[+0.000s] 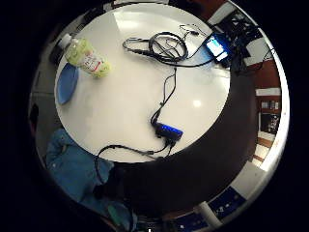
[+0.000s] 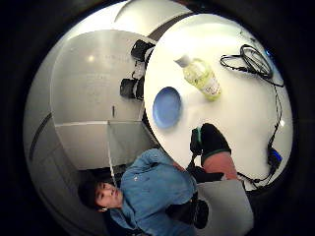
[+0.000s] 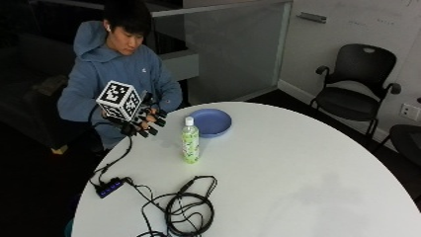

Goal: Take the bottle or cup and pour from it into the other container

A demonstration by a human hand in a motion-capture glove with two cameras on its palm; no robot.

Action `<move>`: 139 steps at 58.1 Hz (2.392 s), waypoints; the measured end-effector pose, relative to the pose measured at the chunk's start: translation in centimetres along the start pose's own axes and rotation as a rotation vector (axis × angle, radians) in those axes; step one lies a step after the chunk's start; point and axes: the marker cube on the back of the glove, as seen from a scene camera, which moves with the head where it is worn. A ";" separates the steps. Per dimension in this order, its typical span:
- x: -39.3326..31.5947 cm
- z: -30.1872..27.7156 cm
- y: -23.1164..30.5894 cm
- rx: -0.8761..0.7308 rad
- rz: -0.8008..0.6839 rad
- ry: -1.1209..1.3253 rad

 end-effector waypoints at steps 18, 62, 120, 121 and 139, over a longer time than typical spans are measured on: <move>3.0 -0.3 -2.5 -0.036 -0.008 -0.065; 3.6 5.0 -8.7 -0.084 -0.125 -0.402; -2.3 14.4 -14.2 0.073 -0.333 -0.834; -2.4 14.5 -14.4 0.088 -0.336 -0.843; -3.3 15.4 -15.5 0.225 -0.329 -0.957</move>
